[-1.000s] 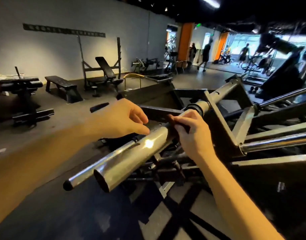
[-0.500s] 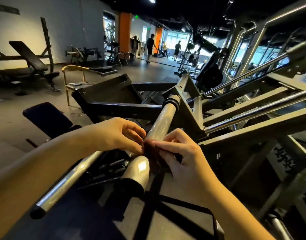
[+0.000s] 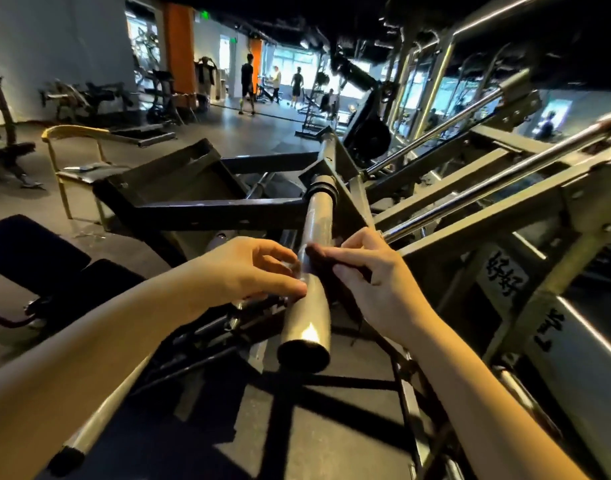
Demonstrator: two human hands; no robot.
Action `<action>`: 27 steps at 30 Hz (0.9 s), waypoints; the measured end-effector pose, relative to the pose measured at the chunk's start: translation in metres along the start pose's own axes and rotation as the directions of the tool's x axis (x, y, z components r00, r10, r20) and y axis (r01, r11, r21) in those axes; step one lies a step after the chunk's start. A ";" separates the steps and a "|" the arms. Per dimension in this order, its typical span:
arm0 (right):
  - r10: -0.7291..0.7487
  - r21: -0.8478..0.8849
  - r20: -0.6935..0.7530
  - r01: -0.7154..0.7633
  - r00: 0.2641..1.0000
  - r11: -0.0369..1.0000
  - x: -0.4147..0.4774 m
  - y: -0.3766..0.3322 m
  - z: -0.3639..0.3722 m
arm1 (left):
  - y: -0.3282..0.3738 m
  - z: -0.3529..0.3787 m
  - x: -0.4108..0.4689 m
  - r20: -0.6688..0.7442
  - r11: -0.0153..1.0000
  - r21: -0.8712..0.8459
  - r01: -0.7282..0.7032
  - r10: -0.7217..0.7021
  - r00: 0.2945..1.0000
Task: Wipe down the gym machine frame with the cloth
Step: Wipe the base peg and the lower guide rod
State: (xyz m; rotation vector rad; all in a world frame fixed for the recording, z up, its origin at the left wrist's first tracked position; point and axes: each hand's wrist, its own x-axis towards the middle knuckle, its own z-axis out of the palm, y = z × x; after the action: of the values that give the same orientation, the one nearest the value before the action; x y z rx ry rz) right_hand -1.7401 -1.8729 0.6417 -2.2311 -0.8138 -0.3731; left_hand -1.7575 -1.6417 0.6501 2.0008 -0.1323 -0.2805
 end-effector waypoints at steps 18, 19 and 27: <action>0.489 0.061 -0.225 -0.489 0.843 0.870 -0.065 -0.140 0.023 | -0.024 -0.023 -0.011 0.041 0.792 0.136 -0.595 0.595 0.803; 0.489 0.063 -0.255 -0.490 0.835 0.869 -0.068 -0.150 0.025 | -0.026 -0.022 -0.020 0.024 0.767 0.089 -0.635 0.636 0.771; 0.517 0.230 -0.441 -0.464 0.734 0.855 -0.095 -0.210 0.054 | -0.030 -0.023 -0.087 0.156 0.780 -0.198 -0.593 0.623 0.767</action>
State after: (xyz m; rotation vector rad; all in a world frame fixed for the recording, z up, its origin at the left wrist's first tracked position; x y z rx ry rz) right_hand -1.9478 -1.7633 0.6702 -2.0158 0.0437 -0.5834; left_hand -1.8370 -1.5899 0.6442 1.6757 -0.8678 -0.0735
